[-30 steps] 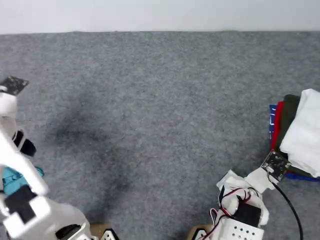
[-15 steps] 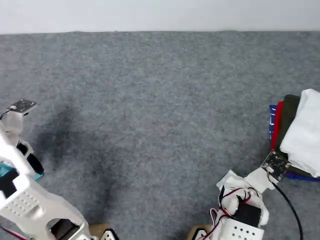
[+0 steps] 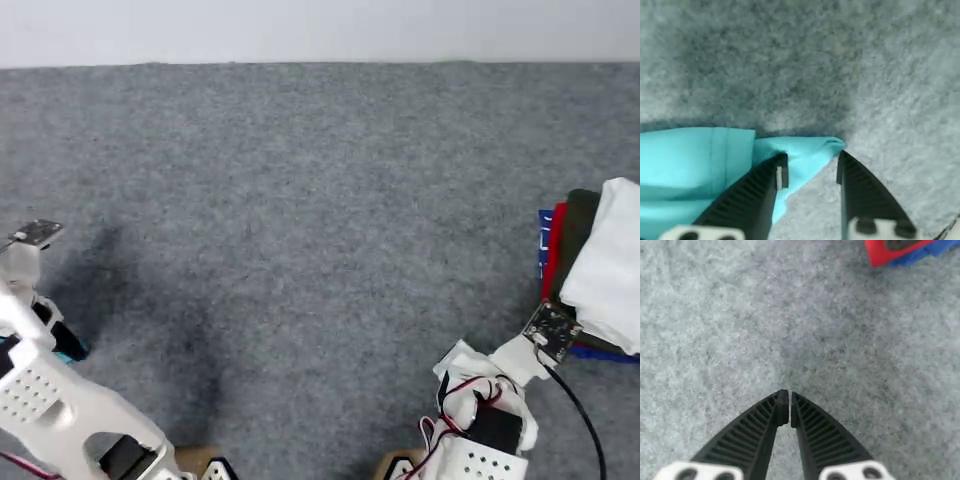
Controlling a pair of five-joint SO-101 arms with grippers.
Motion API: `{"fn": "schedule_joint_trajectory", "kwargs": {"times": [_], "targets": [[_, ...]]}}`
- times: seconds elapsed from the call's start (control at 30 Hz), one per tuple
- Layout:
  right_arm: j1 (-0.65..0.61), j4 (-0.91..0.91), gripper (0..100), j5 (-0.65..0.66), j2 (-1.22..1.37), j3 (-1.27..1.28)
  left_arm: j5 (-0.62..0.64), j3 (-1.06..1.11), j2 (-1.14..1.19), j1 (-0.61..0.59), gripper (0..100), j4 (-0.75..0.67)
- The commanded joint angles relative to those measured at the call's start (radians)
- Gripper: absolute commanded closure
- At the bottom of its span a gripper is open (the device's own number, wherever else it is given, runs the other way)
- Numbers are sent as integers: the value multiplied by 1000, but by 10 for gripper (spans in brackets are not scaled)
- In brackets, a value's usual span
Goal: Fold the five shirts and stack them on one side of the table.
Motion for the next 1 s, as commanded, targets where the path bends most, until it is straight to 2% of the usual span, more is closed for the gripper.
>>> {"fn": "schedule_joint_trajectory", "kwargs": {"times": [0.0, 0.2, 0.3, 0.43, 0.63, 0.73, 0.97], "targets": [[12, 1, 987, -12, -13, 14, 21, -10, 51, 0, 838, -25], [12, 1, 987, -12, -13, 14, 52, -10, 75, 44, 991, -68], [12, 1, 987, -12, -13, 14, 54, -19, 40, 72, 987, -21], [12, 1, 987, -12, -13, 14, 66, -19, -123, 118, 987, 0], [12, 1, 987, -12, -13, 14, 241, -21, -473, 270, 987, -38], [12, 1, 987, -12, -13, 14, 377, -22, -624, 382, 987, -87], [12, 1, 987, -12, -13, 14, 600, -62, -891, 686, 987, -189]]}}
